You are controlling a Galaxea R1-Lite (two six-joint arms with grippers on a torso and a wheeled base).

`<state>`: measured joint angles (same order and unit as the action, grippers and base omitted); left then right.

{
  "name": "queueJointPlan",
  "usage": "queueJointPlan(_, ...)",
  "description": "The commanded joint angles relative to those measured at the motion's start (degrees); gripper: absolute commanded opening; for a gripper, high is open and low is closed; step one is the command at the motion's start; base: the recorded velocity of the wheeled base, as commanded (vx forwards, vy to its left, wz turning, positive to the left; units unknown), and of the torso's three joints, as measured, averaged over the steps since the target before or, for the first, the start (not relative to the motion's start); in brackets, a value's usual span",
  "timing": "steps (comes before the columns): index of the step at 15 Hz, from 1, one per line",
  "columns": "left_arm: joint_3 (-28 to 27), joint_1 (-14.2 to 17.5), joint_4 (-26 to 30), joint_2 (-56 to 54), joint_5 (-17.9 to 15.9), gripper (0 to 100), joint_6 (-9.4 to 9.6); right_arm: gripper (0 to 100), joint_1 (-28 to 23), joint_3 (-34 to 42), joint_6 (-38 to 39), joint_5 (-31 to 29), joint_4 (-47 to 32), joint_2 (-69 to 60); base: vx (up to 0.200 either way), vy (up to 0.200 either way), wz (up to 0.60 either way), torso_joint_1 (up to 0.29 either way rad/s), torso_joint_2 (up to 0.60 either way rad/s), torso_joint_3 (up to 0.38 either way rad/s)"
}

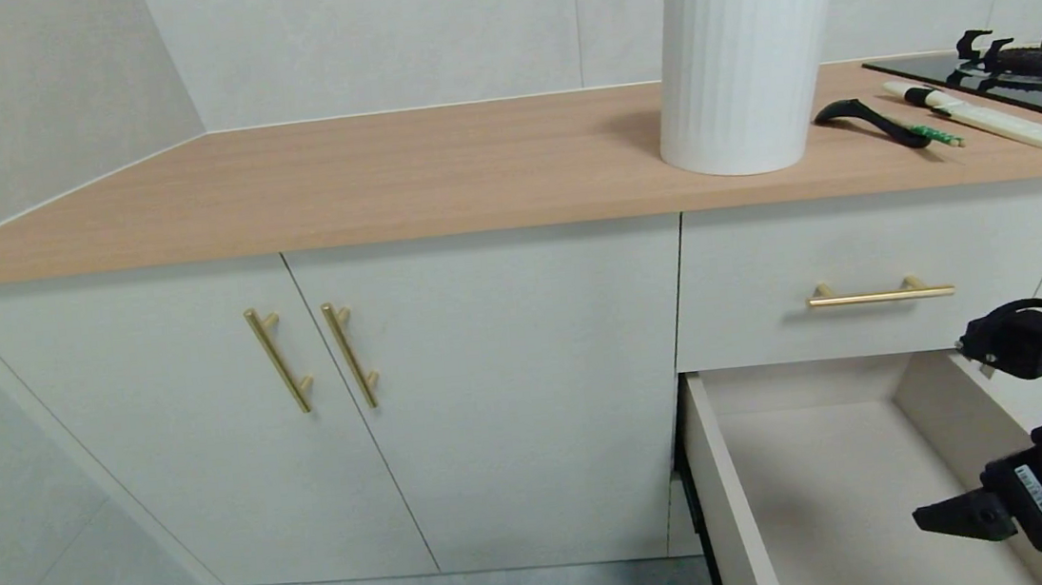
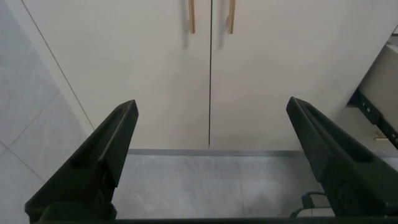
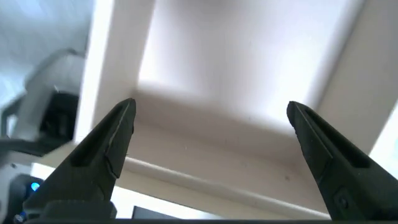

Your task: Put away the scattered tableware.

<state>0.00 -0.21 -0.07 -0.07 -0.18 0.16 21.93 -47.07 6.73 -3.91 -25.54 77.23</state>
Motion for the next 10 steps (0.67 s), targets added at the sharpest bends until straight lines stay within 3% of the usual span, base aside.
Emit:
queueJointPlan(1, 0.0, 0.03, -0.01, 0.07, 0.01, 100, 0.02, 100, -0.4, 0.22, -0.05, -0.04, 1.46, -4.63, 0.0, 0.0, 0.0, 0.0, 0.0, 0.0)
queueJointPlan(4, 0.0, 0.03, -0.01, 0.07, 0.01, 100, 0.02, 100, -1.19, 0.31, -0.23, -0.31, 2.42, -6.04, 0.0, 0.0, 0.0, 0.019, -0.02, -0.011)
queueJointPlan(10, 0.0, 0.03, -0.01, 0.07, 0.01, 100, 0.02, 100, -1.28, 0.4, -0.4, -0.48, 2.34, -6.91, 0.0, 0.0, 0.0, 0.113, -0.36, -0.247)
